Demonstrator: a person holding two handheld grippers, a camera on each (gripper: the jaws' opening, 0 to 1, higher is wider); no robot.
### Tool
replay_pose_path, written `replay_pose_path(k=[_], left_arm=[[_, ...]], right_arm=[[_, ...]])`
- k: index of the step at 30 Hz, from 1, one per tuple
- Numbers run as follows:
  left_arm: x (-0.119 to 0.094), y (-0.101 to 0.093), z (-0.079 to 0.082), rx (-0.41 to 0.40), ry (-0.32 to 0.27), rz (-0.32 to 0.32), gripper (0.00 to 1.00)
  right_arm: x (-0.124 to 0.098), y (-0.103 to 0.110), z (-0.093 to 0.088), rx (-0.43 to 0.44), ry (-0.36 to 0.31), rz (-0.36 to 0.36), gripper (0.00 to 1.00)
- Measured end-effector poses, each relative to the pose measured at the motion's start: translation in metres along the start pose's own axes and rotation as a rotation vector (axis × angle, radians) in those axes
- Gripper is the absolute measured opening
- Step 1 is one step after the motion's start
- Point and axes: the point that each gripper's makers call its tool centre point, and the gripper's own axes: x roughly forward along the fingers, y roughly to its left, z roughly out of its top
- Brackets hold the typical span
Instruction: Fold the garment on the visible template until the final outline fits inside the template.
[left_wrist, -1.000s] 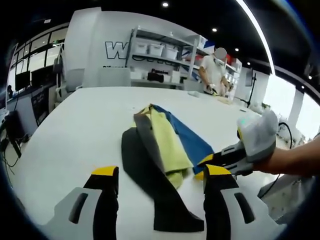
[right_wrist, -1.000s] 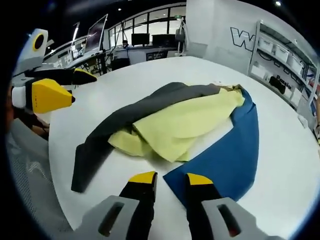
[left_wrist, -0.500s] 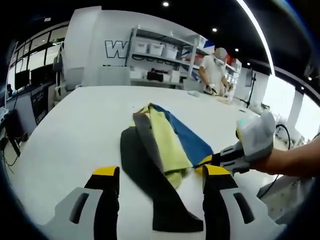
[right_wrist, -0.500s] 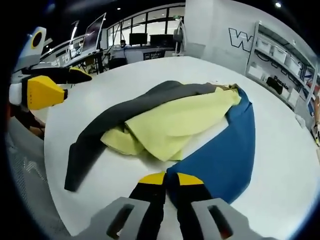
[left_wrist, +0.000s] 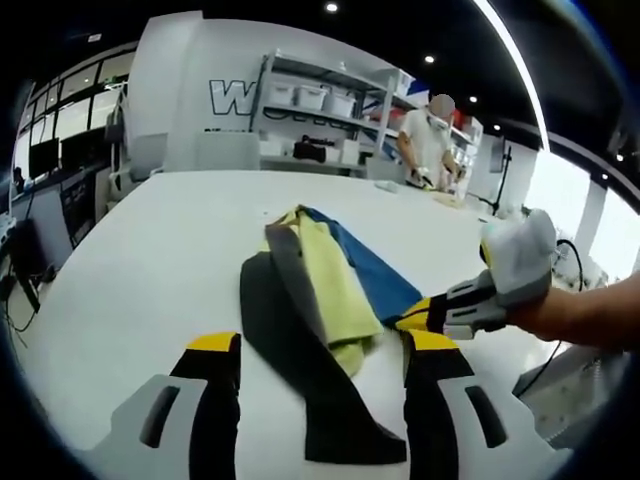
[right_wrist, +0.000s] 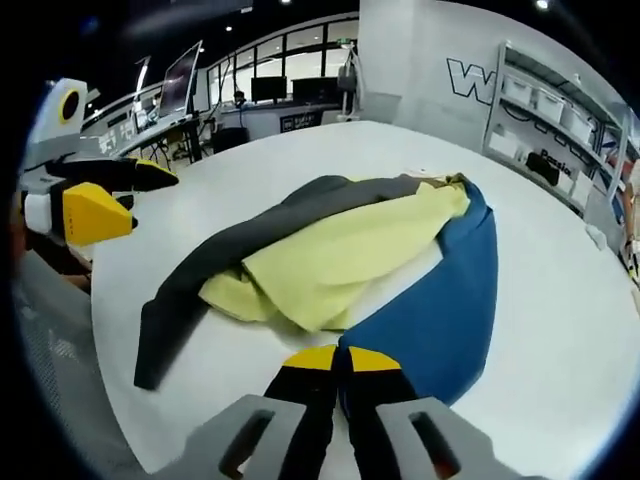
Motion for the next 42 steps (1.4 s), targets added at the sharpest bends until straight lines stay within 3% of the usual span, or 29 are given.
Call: replay_pose_path(k=[10, 28, 42], left_arm=[[0.000, -0.002, -0.002, 0.008, 0.010, -0.005, 0.57], [0.003, -0.006, -0.008, 0.021, 0.034, -0.022, 0.54], [0.004, -0.006, -0.013, 0.028, 0.056, -0.018, 0.53]], right_arm=[[-0.026, -0.050, 0.021, 0.046, -0.064, -0.102, 0.00], [-0.059, -0.131, 0.019, 0.118, -0.113, -0.257, 0.00], [-0.079, -0.196, 0.005, 0.173, -0.132, -0.380, 0.00]])
